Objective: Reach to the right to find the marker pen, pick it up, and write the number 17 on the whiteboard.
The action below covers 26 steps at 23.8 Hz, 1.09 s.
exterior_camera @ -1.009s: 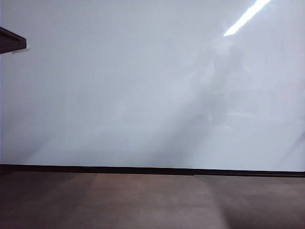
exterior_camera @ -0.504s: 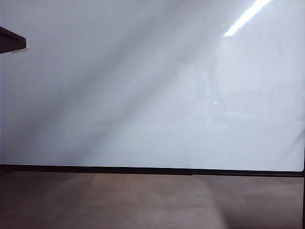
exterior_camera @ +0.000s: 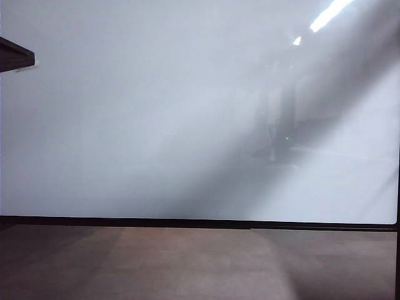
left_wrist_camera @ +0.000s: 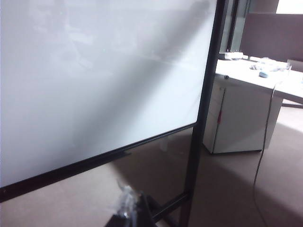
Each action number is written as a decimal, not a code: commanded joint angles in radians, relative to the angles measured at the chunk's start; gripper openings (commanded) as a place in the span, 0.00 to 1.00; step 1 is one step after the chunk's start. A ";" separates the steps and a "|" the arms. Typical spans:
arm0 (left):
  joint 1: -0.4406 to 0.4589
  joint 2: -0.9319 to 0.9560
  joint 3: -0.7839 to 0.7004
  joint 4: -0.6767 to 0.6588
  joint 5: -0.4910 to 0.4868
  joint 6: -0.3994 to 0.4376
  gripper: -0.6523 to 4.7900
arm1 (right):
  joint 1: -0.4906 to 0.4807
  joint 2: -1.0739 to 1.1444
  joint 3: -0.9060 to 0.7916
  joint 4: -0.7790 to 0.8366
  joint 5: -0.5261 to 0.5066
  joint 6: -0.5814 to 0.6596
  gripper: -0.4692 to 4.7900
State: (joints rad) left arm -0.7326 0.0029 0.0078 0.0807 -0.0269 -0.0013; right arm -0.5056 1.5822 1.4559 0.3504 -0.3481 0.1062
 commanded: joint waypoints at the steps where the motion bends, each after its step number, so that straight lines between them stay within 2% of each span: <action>1: 0.000 0.001 0.000 0.003 -0.021 -0.003 0.11 | -0.048 -0.002 -0.213 0.246 -0.078 0.014 0.08; 2: 0.000 0.001 0.000 0.002 -0.013 -0.003 0.11 | -0.054 0.008 -0.291 0.326 -0.077 0.030 0.16; 3: 0.000 0.001 0.000 0.003 -0.011 -0.003 0.11 | -0.064 0.032 -0.348 0.402 -0.080 0.047 0.36; 5: -0.001 0.001 0.000 0.003 -0.016 -0.003 0.11 | -0.069 0.103 -0.501 0.599 -0.112 0.108 0.95; 6: -0.001 0.001 0.000 0.002 -0.013 -0.003 0.11 | -0.067 0.137 -0.529 0.644 -0.143 0.111 0.98; 9: -0.001 0.001 0.000 0.002 -0.015 -0.003 0.11 | -0.049 0.269 -0.548 0.755 -0.237 0.122 0.99; 17: 0.000 0.001 0.000 0.002 -0.015 -0.003 0.11 | -0.002 0.487 -0.542 0.970 -0.238 0.129 0.98; 26: -0.001 0.001 0.000 0.003 -0.015 -0.003 0.11 | 0.043 0.577 -0.454 0.961 -0.196 0.093 0.97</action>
State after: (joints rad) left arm -0.7322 0.0029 0.0078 0.0723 -0.0441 -0.0013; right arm -0.4633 2.1620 0.9951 1.2942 -0.5575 0.2115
